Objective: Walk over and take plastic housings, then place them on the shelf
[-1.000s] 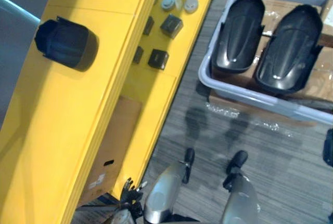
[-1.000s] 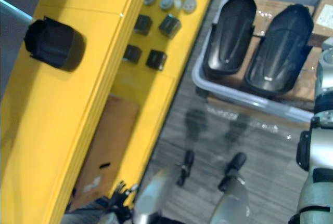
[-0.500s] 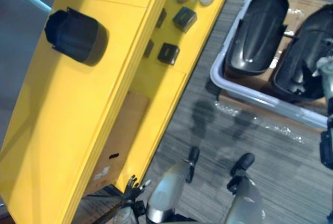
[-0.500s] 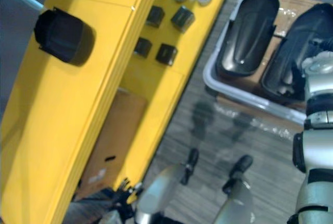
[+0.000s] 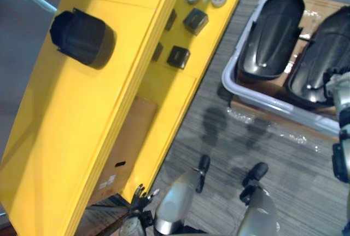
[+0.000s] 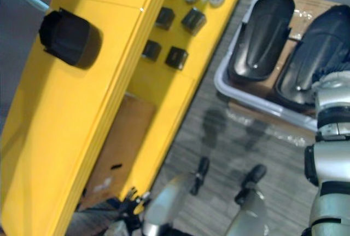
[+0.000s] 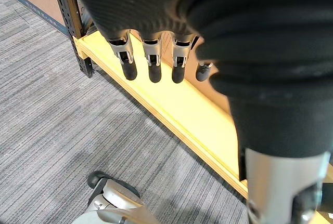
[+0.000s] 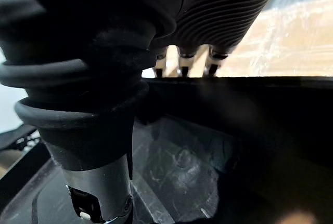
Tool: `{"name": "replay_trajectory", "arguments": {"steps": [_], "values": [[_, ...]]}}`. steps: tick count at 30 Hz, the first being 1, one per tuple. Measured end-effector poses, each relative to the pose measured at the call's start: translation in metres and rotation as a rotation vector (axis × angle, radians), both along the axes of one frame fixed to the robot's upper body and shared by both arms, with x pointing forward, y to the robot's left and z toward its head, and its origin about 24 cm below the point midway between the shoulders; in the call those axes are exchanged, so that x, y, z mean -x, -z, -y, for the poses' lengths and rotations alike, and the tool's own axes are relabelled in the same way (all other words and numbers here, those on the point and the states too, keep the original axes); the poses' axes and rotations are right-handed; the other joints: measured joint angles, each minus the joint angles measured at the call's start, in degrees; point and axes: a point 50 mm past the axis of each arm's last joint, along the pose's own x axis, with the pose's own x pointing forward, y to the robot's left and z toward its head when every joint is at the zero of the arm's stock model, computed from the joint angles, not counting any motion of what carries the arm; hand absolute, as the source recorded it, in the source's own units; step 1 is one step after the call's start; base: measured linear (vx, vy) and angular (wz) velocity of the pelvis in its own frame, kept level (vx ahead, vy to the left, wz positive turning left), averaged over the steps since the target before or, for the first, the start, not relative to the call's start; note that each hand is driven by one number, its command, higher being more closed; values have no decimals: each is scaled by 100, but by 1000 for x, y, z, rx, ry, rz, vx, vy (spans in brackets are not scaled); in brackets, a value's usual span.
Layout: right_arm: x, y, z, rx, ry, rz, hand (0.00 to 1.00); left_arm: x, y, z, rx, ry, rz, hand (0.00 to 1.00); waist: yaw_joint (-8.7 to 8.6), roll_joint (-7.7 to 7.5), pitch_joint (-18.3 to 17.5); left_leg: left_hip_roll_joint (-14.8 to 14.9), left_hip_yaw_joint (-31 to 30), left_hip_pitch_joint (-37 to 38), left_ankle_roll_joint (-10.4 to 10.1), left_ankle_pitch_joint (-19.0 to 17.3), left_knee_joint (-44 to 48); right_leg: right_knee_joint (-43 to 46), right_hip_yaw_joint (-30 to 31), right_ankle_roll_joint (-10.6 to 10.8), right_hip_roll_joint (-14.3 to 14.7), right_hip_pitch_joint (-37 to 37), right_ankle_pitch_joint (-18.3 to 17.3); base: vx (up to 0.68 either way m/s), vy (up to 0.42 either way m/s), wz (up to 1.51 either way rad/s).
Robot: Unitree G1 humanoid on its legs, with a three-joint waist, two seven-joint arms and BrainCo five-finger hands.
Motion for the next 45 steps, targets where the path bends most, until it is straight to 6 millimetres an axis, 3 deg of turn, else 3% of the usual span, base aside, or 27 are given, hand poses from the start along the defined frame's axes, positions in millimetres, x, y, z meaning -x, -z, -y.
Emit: {"name": "replay_trajectory", "arguments": {"steps": [18,24,31,36,45], "values": [[13,1,14,145,97,-212,100,-2,-2,2,-8,31,12,0,1,51,-39,11,29,35,-9,-1,-11,322,62,7,-68,-105,-151,0,0,0],[19,5,20,168,149,-227,100,-15,-13,6,-1,23,88,0,26,80,-61,-1,28,34,-20,7,-39,415,75,6,-99,-157,-190,0,0,0],[25,3,29,199,170,-180,100,-31,-29,12,41,4,201,0,-120,74,-57,-7,18,35,-19,6,-41,418,59,21,-105,-139,-176,0,0,0],[29,-10,35,253,170,-106,100,-40,-41,13,53,-8,286,0,-305,25,-20,26,9,201,-17,3,-42,255,33,46,-22,118,-80,-4,12,-2],[26,-31,30,325,165,-6,100,-64,-81,11,82,-50,493,0,-568,-234,171,129,52,380,-21,5,-93,-303,37,20,203,492,244,-29,27,-6]]}}
